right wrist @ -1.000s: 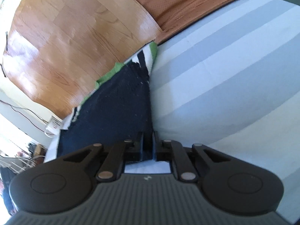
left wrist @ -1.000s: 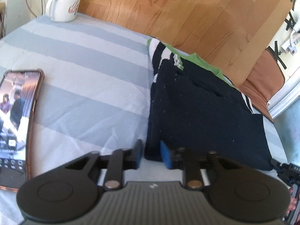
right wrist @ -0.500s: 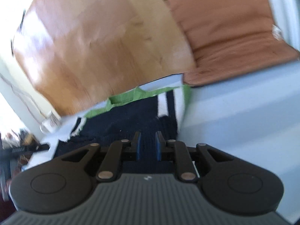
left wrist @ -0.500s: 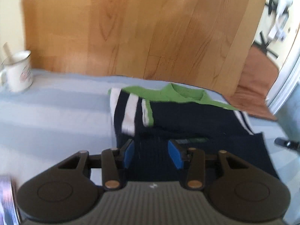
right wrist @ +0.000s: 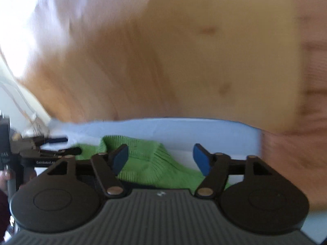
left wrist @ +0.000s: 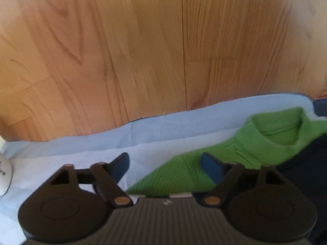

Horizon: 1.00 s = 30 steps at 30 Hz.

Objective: Fold small clothes

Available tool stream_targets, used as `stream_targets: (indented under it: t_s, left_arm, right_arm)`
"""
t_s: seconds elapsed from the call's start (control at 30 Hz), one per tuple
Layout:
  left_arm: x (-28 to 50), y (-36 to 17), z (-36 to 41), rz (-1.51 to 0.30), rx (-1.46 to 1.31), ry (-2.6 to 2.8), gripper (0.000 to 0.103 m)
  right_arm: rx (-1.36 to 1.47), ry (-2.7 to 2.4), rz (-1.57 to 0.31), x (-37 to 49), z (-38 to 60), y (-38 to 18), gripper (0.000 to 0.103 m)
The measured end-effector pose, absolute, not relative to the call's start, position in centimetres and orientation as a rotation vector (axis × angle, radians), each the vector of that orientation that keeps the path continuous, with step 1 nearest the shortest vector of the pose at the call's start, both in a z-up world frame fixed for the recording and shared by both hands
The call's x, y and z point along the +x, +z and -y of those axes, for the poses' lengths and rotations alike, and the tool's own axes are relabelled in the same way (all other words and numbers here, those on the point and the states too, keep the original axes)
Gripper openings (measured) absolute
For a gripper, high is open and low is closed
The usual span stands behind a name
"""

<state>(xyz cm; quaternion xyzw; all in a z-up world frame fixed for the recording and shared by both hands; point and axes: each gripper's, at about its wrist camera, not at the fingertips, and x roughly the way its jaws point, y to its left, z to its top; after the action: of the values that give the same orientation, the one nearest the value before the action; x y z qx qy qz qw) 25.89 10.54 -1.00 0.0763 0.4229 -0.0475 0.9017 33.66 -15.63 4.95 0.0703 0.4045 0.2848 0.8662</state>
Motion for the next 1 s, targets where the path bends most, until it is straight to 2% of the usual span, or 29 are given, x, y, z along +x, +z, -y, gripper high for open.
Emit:
stream_targets:
  t_s: [0.03,0.07,0.1,0.17,0.27,0.43,0.53,0.63,0.73,0.87,0.97,1.0]
  left_arm:
    - [26.1,-1.2,-10.6,-0.875,0.134,-0.122,0.042]
    - [26.1,-1.0,-10.5,-0.872,0.104,-0.159,0.026]
    - [25.8,-0.8,-10.1,-0.877,0.096,-0.188,0.018]
    - [25.0,-0.5,-8.8,-0.850,0.177,-0.161,0.016]
    - [22.4,1.0,-7.7,-0.777,0.231,-0.155,0.014]
    - [14.5,6.2,-9.5,-0.638,0.092,-0.175,0.014]
    - [7.5,7.7,-11.2,-0.610,-0.045,-0.203,0.014]
    - [0.6,6.3,-12.5,-0.592,-0.125,-0.226,0.014]
    - [-3.9,3.0,-12.8,-0.653,-0.161,-0.224,0.015]
    - [-7.2,-0.6,-12.5,-0.725,-0.140,-0.175,0.016]
    - [-7.6,-1.1,-13.6,-0.733,-0.155,-0.168,0.023]
    - [-7.5,-0.8,-13.9,-0.737,-0.173,-0.175,0.031]
  right_arm:
    - [0.114,0.595,-0.870,34.1,14.7,4.2,0.070]
    - [0.072,0.594,-0.902,34.4,13.7,3.6,0.045]
    - [0.025,0.577,-0.903,34.4,13.1,3.2,0.030]
    - [-0.014,0.573,-0.872,33.3,12.8,3.9,0.015]
    - [-0.016,0.593,-0.767,29.9,13.8,7.2,0.014]
    - [-0.087,0.680,-0.617,20.0,15.8,13.5,0.014]
    - [-0.143,0.747,-0.571,12.7,17.0,14.5,0.014]
    - [-0.183,0.791,-0.572,5.7,18.0,12.4,0.014]
    - [-0.201,0.780,-0.610,0.5,18.3,7.7,0.014]
    - [-0.115,0.736,-0.633,-1.9,18.1,3.4,0.015]
    - [-0.061,0.722,-0.602,-1.8,19.0,3.6,0.017]
    - [-0.033,0.727,-0.608,-1.2,19.6,4.2,0.020]
